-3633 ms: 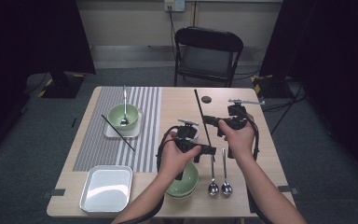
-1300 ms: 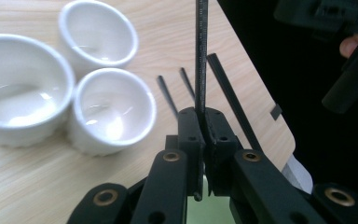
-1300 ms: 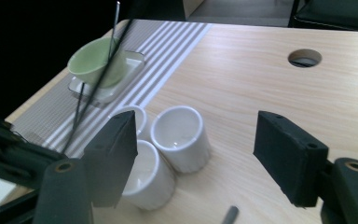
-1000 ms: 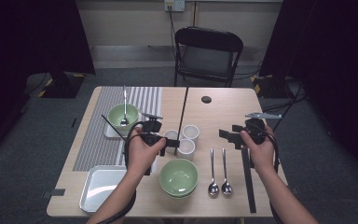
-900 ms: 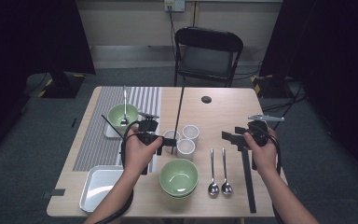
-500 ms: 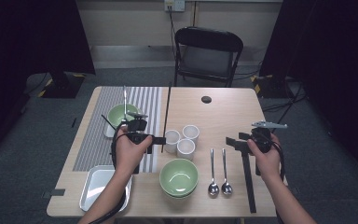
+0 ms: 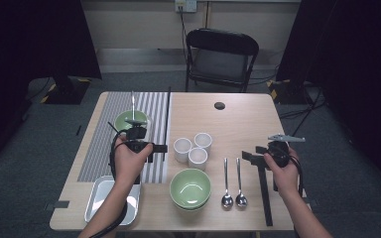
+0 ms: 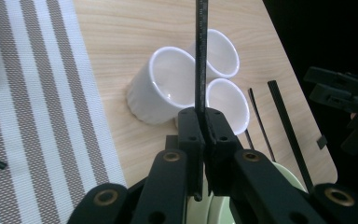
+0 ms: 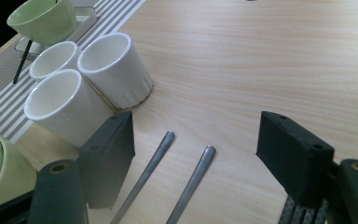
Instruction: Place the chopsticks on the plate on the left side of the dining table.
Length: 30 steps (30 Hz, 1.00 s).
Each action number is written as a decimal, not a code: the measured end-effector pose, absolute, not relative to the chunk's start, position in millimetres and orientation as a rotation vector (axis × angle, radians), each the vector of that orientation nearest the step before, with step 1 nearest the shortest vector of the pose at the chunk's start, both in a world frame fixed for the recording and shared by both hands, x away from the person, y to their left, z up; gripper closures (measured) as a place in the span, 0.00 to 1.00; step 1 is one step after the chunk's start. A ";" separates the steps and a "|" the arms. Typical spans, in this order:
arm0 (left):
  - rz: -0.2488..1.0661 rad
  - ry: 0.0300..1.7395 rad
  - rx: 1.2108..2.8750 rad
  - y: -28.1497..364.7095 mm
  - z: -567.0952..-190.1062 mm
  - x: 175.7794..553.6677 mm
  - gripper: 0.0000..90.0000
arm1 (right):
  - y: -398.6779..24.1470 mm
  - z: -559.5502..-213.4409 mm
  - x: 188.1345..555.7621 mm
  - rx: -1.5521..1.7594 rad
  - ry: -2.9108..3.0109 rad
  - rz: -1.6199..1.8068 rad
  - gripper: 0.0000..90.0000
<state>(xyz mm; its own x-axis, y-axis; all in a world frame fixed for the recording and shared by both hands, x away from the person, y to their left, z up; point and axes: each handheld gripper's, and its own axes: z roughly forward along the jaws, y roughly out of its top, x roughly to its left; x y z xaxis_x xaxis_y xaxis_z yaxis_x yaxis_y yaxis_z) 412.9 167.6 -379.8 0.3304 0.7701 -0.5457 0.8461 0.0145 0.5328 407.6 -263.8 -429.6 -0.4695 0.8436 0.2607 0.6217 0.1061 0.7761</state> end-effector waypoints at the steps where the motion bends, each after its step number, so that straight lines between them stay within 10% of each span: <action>1: -0.107 1.447 1.760 170.2 -380.1 413.1 0.97 | -264.1 -430.5 407.1 1.460 2.132 1.293 0.30; 30: -0.049 1.571 1.679 218.2 -396.0 411.9 0.97 | -280.7 -451.9 397.2 1.478 2.116 1.246 0.30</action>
<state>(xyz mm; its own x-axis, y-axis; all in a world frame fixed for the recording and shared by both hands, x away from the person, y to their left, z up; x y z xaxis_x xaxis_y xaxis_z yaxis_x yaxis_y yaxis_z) 411.9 218.2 -396.0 0.2216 0.8150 -0.5354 0.8470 0.1111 0.5198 397.2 -280.7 -451.9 -0.4406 0.8651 0.2398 0.6292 0.1071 0.7698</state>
